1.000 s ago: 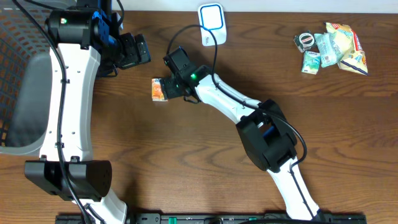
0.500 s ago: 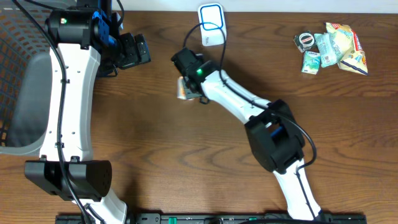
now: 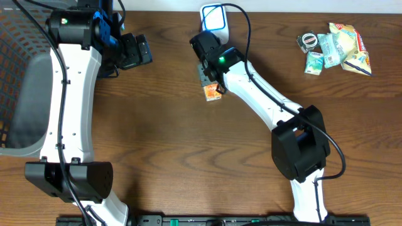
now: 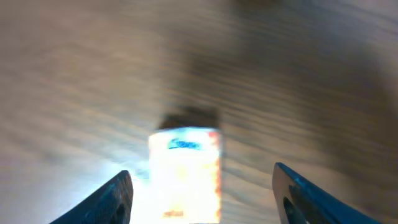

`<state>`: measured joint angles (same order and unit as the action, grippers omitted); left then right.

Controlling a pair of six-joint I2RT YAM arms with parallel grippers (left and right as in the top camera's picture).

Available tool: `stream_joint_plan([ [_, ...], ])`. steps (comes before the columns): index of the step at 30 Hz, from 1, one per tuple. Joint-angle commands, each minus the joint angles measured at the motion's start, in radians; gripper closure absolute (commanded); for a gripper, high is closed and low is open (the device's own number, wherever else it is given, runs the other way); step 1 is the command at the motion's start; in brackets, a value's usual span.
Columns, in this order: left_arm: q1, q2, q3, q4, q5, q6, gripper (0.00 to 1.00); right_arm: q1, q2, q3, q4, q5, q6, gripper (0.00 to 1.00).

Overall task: Scan the item barcode
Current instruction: 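Lift the Kleenex pack toward the scanner with the right gripper, then set the Kleenex pack down mid-table and release it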

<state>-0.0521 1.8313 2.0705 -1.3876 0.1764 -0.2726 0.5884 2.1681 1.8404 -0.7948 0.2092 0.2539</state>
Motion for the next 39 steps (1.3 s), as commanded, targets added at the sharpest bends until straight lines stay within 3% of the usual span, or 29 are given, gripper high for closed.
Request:
stream_joint_plan([
  [1,0.006,0.005,0.003,-0.003,-0.013,0.006,0.02,0.028,0.017,-0.003,0.003,-0.106,-0.174,0.34],
  [9,0.006,0.005,0.003,-0.003,-0.013,0.006,0.02,0.066,0.121,-0.003,-0.002,0.011,-0.174,0.35],
  [13,0.006,0.005,0.003,-0.003,-0.013,0.006,0.02,0.064,0.172,-0.003,-0.011,0.022,-0.173,0.4],
  [17,0.006,0.005,0.003,-0.003,-0.013,0.006,0.02,0.056,0.187,-0.003,-0.034,0.041,-0.173,0.55],
  [19,0.006,0.005,0.003,-0.003,-0.013,0.006,0.02,0.053,0.184,-0.003,-0.037,0.044,-0.173,0.76],
  [22,0.006,0.005,0.003,-0.003,-0.013,0.006,0.02,0.047,0.169,-0.001,-0.037,0.043,-0.172,0.99],
  [25,0.006,0.005,0.003,-0.003,-0.013,0.006,0.02,0.026,0.127,0.0,-0.04,0.025,-0.143,0.99],
  [28,0.006,0.005,0.003,-0.003,-0.013,0.006,0.02,-0.01,0.073,0.005,-0.05,-0.099,-0.143,0.99],
  [33,0.006,0.005,0.003,-0.003,-0.013,0.006,0.02,-0.12,-0.005,0.005,-0.055,-0.516,-0.143,0.99],
  [39,0.006,0.005,0.003,-0.003,-0.013,0.006,0.02,-0.232,0.034,-0.008,-0.103,-1.059,-0.147,0.99],
])
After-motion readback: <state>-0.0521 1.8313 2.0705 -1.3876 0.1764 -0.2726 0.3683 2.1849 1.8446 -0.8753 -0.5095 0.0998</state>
